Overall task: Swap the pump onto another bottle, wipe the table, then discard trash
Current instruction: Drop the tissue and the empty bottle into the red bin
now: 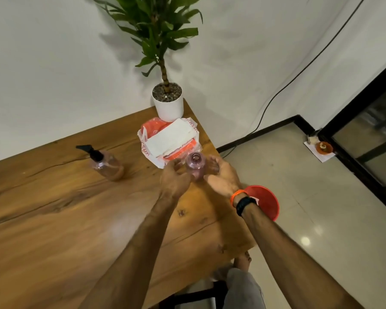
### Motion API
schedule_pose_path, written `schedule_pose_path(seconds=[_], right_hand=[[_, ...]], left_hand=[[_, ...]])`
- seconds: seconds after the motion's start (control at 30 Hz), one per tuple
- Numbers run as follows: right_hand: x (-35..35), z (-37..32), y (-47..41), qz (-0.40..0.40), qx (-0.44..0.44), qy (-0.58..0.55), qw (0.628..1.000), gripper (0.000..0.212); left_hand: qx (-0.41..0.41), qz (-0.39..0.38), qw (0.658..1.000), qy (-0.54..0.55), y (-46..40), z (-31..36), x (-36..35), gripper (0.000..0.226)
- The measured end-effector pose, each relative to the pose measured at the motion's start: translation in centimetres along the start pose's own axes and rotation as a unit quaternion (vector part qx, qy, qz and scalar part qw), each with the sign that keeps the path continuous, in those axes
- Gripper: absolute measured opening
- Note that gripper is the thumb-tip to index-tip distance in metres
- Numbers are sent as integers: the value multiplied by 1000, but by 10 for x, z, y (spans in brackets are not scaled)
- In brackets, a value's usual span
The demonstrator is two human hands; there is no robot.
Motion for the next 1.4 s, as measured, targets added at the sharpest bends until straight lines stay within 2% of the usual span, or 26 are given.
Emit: schedule_pose_path(seconds=[0.27, 0.43, 0.53, 0.67, 0.83, 0.9, 1.03, 1.17, 1.27, 1.4], right_hand=[[11, -2, -2, 25, 25, -30, 999, 54], [74, 6, 7, 122, 57, -52, 989, 50], [122, 27, 14, 178, 74, -53, 980, 50], [173, 92, 22, 247, 25, -82, 965, 46], [212, 191, 26, 293, -61, -106, 948, 45], [214, 233, 25, 287, -101, -120, 945, 46], [208, 309, 18, 269, -158, -139, 940, 43], [192, 377, 9, 250, -208, -169, 931, 39], [180, 420, 3, 236, -244, -179, 924, 36], [176, 450, -9, 220, -263, -187, 921, 43]], left_hand=[[-47, -33, 998, -1, 9, 14, -21, 60], [-94, -60, 993, -48, 7, 40, -71, 52], [-106, -95, 986, -81, 2, 46, -125, 36], [-60, -140, 986, -72, -12, 25, -208, 51], [-15, -185, 973, -137, -49, -12, -301, 34], [8, -192, 965, -177, -68, -30, -331, 29], [72, -189, 944, -260, -115, -80, -380, 34], [126, -178, 932, -291, -151, -129, -410, 41], [126, -153, 925, -325, -170, -150, -428, 46], [128, -162, 922, -329, -190, -166, -447, 37]])
Point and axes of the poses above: each hand's wrist, its own y-axis away from the middle knuckle, its own x-axis out of the back of the hand, z = x × y, the point moved 10 cm from there along -y, towards the middle knuckle, and after that the axes turned 15 degrees about x, right-handed, at the moved point
